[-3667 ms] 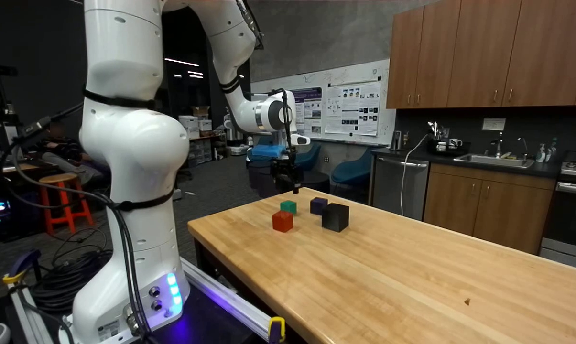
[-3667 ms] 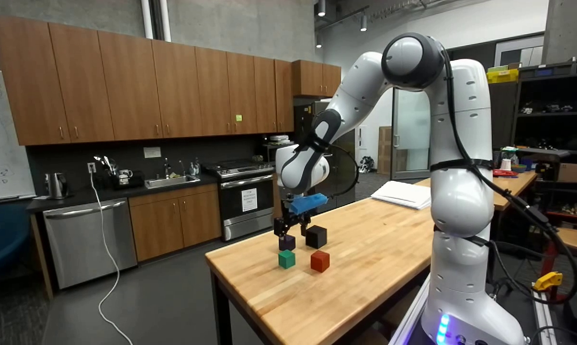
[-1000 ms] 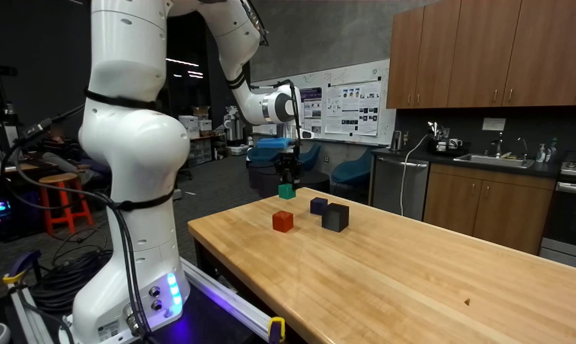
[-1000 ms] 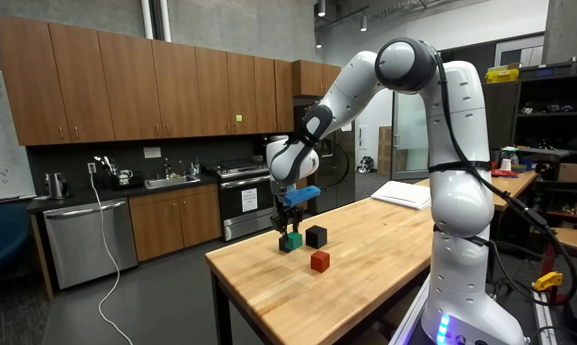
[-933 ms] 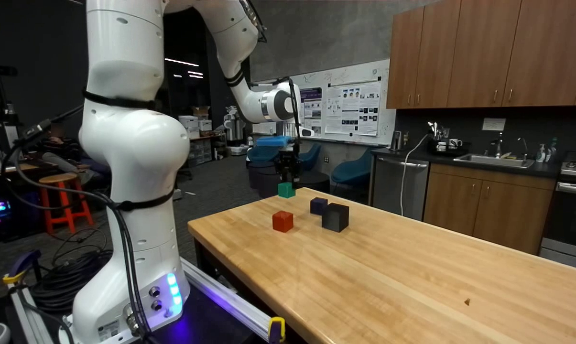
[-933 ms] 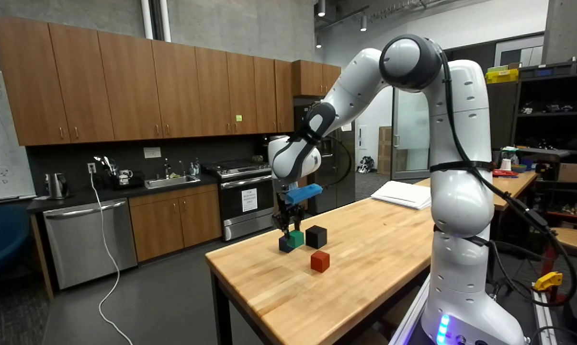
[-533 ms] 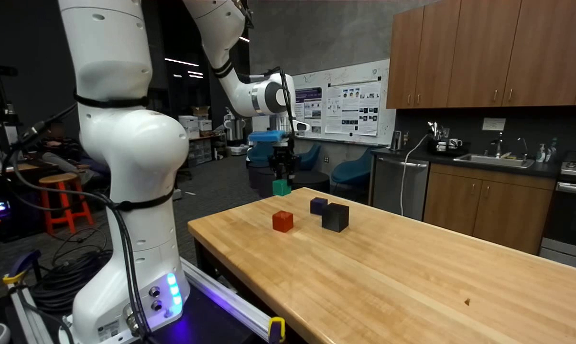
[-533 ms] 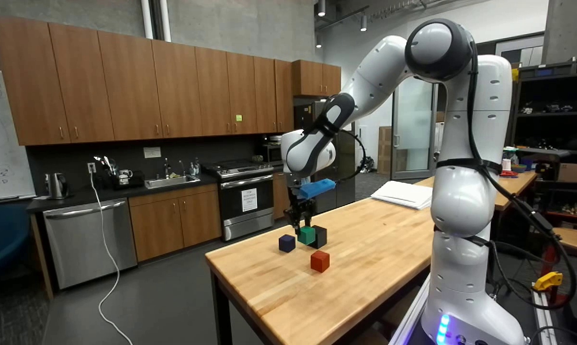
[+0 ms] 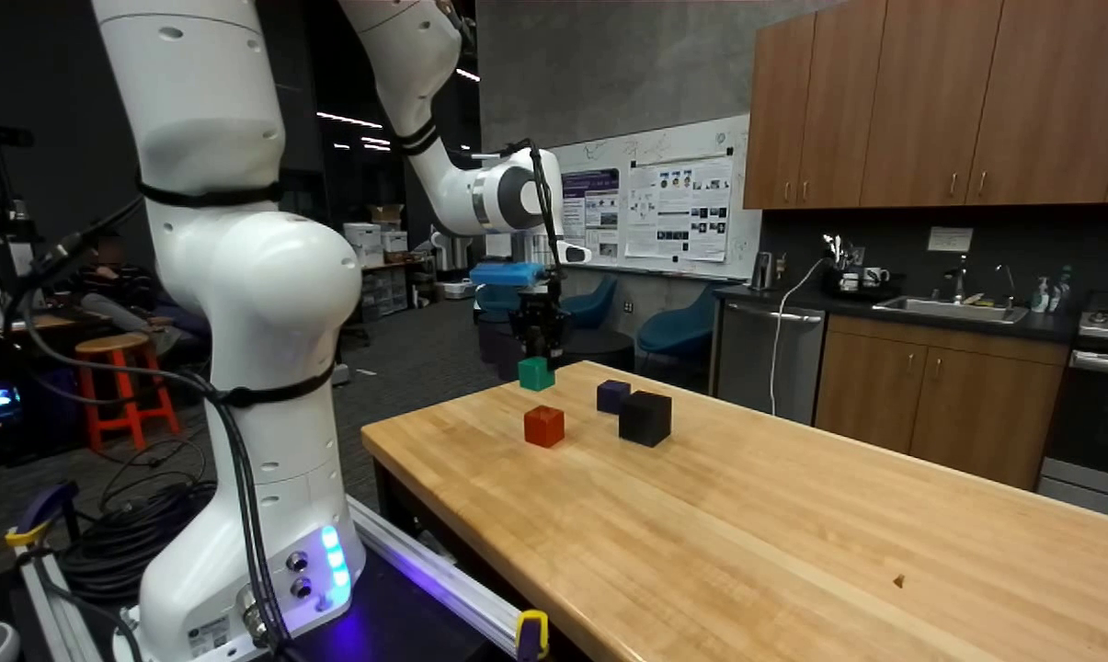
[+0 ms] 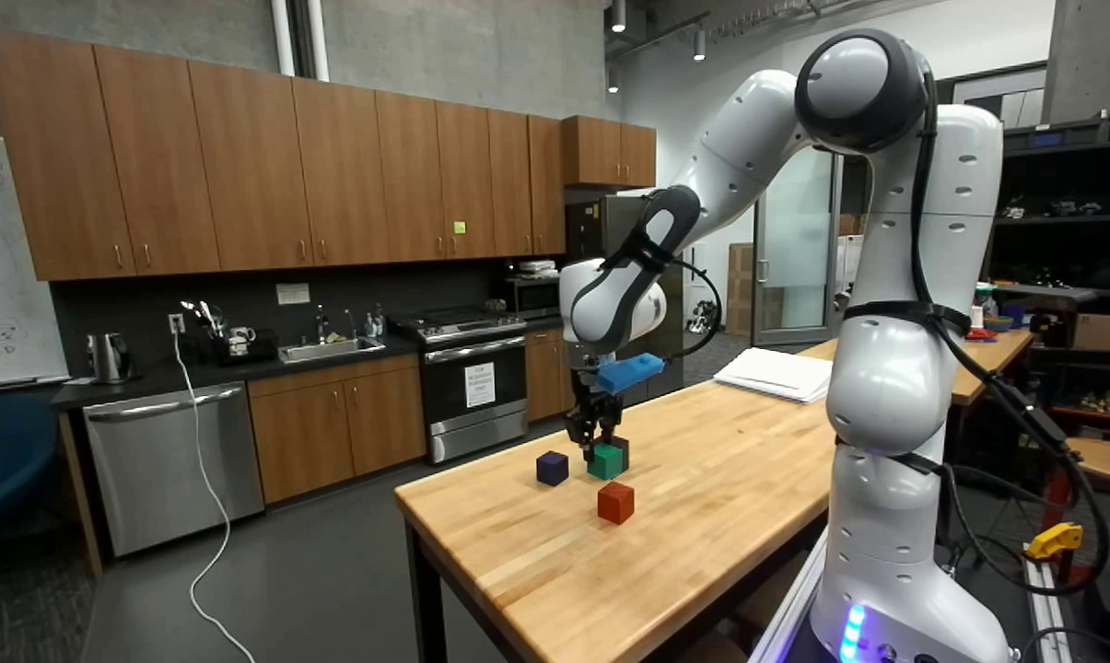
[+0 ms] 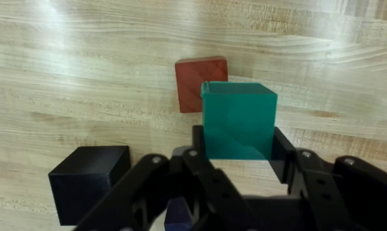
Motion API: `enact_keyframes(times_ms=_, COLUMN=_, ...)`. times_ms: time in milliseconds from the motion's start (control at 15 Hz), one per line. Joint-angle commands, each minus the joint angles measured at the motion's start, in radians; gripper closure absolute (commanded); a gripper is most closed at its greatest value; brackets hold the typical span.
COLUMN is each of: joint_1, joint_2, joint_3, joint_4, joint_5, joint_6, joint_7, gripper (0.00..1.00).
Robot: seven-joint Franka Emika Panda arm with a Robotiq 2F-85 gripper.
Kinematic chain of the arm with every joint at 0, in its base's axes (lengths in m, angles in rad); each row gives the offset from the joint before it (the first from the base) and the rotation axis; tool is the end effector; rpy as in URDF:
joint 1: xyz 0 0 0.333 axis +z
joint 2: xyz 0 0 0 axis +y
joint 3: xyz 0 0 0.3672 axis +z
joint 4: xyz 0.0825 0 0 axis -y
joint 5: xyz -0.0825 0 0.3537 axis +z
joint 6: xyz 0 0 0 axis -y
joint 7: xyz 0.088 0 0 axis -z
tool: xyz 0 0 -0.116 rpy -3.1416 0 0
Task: Swap the orange and green blocks' positions
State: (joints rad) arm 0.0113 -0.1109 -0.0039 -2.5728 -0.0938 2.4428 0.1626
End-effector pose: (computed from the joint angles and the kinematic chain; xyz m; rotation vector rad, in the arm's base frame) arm 0.4136 0.0024 0.3662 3.0783 -0.1275 -0.0215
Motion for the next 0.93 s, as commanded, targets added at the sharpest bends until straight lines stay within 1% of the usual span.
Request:
enact_keyframes(times_ms=0, joint_1=-0.024, joint_2=-0.011, joint_3=-0.009, joint_4=-0.031, joint_5=-0.002, joint_6=0.035, joint_7=-0.047, gripper=0.76)
enact_keyframes(times_ms=267, joint_1=-0.039, joint_2=0.014, joint_3=-0.015, joint_4=-0.031, joint_5=-0.009, joint_6=0.044, joint_7=-0.079, gripper=0.76)
enact_keyframes(times_ms=867, joint_1=-0.036, joint_2=0.065, joint_3=-0.014, joint_4=-0.013, joint_5=-0.004, joint_6=0.039, joint_7=-0.119, gripper=0.76)
